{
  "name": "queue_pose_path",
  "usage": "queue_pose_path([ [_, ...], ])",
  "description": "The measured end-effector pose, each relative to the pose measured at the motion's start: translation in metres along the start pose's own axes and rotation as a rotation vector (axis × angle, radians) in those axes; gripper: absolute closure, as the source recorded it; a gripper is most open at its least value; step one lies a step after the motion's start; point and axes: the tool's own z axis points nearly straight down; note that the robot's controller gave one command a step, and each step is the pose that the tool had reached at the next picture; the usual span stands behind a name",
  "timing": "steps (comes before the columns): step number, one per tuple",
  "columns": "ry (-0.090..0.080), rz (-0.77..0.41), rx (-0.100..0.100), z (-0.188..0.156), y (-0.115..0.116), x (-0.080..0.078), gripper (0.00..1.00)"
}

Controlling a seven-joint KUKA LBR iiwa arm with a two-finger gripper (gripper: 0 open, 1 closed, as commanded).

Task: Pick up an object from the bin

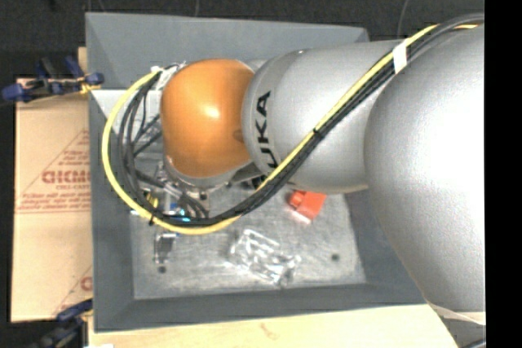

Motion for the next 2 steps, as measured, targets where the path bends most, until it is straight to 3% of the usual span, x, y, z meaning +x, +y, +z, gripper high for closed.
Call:
queue_pose_path([
  [1, -0.019, -0.368, 0.0, 0.1043, -0.0127, -0.0754, 0.0],
  [2, -0.023, -0.366, -0.004, 0.1009, -0.0109, -0.0763, 1.0],
])
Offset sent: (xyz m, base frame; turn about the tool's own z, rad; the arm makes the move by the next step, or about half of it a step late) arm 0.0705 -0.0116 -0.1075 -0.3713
